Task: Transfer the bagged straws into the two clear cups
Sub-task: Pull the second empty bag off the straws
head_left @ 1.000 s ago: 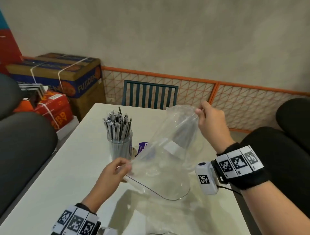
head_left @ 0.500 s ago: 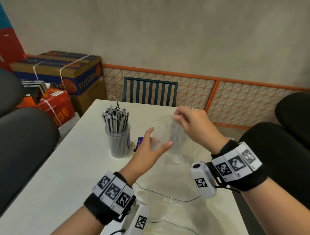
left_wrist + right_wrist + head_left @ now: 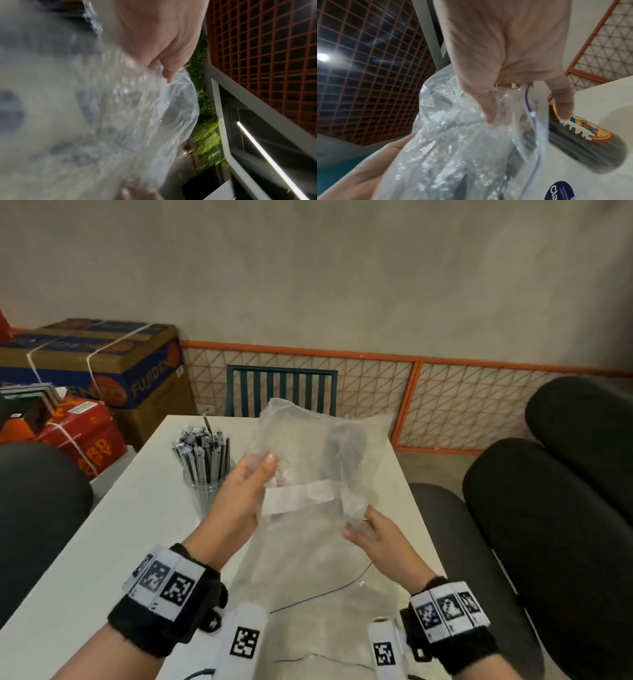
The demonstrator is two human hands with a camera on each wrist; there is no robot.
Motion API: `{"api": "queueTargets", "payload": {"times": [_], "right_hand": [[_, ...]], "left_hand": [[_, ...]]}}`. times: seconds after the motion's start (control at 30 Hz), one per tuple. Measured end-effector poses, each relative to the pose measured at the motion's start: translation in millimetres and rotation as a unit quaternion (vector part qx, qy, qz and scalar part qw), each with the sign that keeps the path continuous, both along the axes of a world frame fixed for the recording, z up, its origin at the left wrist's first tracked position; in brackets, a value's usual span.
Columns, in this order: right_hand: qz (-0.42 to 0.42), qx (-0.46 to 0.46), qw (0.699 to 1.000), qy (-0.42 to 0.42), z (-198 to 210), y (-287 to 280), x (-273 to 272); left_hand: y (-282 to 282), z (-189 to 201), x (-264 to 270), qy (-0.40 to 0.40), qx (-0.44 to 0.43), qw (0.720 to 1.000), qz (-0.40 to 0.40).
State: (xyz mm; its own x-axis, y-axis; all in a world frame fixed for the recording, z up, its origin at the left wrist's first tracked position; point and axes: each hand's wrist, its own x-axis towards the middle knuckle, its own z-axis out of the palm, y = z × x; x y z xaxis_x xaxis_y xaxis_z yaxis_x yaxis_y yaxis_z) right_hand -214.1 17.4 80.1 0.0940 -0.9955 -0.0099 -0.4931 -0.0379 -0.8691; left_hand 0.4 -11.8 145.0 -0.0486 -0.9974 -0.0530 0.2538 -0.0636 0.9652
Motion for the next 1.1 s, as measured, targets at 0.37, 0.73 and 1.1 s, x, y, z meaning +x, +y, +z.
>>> {"api": "queueTargets", "payload": {"times": [0.37, 0.73, 1.1], "right_hand": [[0.045, -0.178, 0.949, 0.255, 27.2, 2.1, 6.3], [0.007, 0.030, 0.998, -0.046, -1.1, 16.6, -21.0], [0.024, -0.069, 0.993, -0.089, 31.4, -6.6, 7.0]], "left_hand": [[-3.5, 50.7, -7.2, -0.634, -0.205, 0.745, 0.028], [-33.2, 64.3, 19.5, -0.451, -0.192, 0.867, 0.091], [-26.5, 58.1, 10.0, -0.505, -0.132, 0.842, -0.133]]}}
